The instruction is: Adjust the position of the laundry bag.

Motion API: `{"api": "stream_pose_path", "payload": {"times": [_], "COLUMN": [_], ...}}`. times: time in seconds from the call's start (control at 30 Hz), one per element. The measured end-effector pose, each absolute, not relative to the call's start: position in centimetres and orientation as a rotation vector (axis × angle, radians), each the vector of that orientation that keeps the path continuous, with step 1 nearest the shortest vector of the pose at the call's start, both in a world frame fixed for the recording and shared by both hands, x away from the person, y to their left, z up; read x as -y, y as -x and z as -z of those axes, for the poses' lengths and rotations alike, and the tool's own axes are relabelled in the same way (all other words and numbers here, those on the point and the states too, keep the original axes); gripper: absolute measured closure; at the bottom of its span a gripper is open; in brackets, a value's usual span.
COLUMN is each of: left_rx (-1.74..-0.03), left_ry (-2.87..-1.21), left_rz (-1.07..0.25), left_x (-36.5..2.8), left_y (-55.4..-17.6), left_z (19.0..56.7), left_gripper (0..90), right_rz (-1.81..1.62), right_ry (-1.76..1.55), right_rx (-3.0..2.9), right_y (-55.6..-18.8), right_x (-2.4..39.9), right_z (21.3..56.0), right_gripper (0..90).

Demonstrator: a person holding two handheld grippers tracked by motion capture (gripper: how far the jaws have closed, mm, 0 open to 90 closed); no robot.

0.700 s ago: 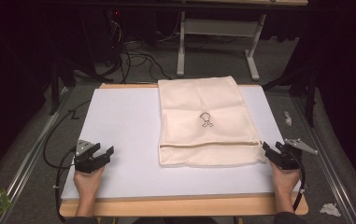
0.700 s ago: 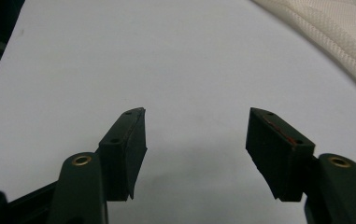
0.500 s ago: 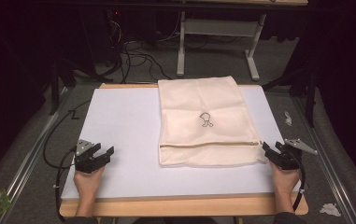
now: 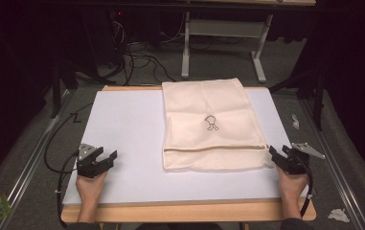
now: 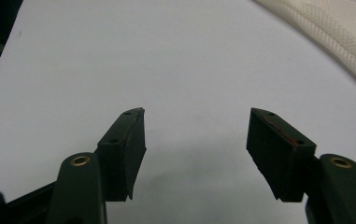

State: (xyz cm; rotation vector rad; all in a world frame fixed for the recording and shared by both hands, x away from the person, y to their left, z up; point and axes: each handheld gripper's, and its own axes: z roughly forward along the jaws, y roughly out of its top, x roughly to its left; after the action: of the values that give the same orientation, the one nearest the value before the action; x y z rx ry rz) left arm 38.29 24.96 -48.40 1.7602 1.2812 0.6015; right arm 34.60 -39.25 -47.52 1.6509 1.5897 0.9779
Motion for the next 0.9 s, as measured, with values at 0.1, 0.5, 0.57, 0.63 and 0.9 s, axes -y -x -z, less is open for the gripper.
{"api": "stream_pose_path", "payload": {"times": [0.1, 0.5, 0.57, 0.63, 0.9], "left_rx": [-1.285, -1.288, -1.298, -1.291, -1.297], "left_ry": [-1.765, -1.792, -1.803, -1.809, -1.838], "left_rz": [-0.604, -0.613, -0.606, -0.603, -0.575], "left_x": [-24.92, -24.66, -24.63, -24.59, -24.50], "left_y": [-38.33, -38.46, -38.61, -38.63, -39.00], "left_z": [48.40, 48.40, 48.42, 48.39, 48.29], "left_gripper": [37.1, 37.2, 37.3, 37.2, 37.6], "right_rz": [-0.979, -0.971, -0.967, -0.963, -0.974], "right_ry": [-1.643, -1.628, -1.636, -1.621, -1.660], "right_rx": [-1.585, -1.596, -1.597, -1.598, -1.625], "right_y": [-34.55, -34.57, -34.61, -34.59, -34.86], "right_x": [39.23, 39.19, 39.10, 39.03, 39.22], "right_z": [47.51, 47.52, 47.51, 47.51, 47.44], "right_gripper": [44.6, 45.5, 45.5, 45.6, 45.9]}}
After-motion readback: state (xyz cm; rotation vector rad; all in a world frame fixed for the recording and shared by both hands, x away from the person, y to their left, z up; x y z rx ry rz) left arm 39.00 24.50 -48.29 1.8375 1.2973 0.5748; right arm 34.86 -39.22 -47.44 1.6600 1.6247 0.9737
